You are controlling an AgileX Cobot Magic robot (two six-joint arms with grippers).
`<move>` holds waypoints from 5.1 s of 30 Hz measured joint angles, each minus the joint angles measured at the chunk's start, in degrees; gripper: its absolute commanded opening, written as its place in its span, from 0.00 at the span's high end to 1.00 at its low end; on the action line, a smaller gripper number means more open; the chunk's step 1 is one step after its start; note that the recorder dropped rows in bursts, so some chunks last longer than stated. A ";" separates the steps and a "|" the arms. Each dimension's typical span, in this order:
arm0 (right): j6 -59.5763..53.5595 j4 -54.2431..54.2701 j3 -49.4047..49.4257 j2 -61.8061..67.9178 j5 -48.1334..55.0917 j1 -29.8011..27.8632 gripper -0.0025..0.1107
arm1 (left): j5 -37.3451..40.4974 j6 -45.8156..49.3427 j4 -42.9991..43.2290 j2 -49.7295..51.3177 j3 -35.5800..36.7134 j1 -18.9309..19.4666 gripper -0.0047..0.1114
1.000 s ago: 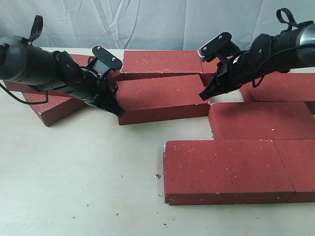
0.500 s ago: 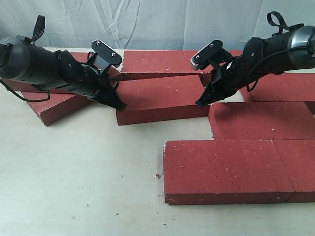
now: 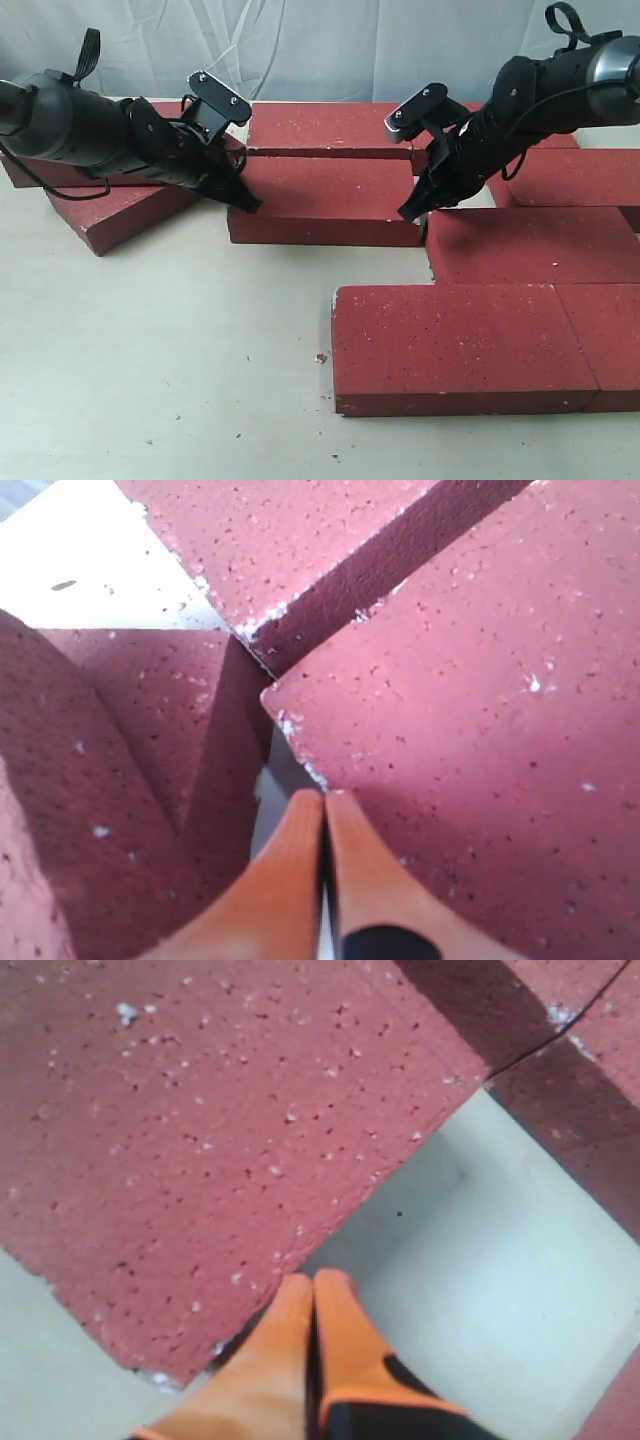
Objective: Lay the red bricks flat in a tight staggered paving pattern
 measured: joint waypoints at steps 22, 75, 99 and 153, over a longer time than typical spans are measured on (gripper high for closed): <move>-15.83 12.32 -0.12 -6.69 20.20 5.29 0.98 | 25.73 0.74 0.96 -7.88 0.00 0.44 0.96; -7.57 -7.91 -0.43 1.35 1.61 8.47 0.98 | 29.82 4.45 -3.70 -4.72 -3.70 2.15 0.96; -7.46 -7.79 -0.43 1.35 0.53 8.47 0.98 | 18.79 -3.30 -2.91 0.96 -3.81 3.49 0.96; -6.01 -4.32 -0.43 -4.80 4.47 8.47 0.98 | 16.45 8.49 -17.52 7.44 -9.13 -4.25 0.96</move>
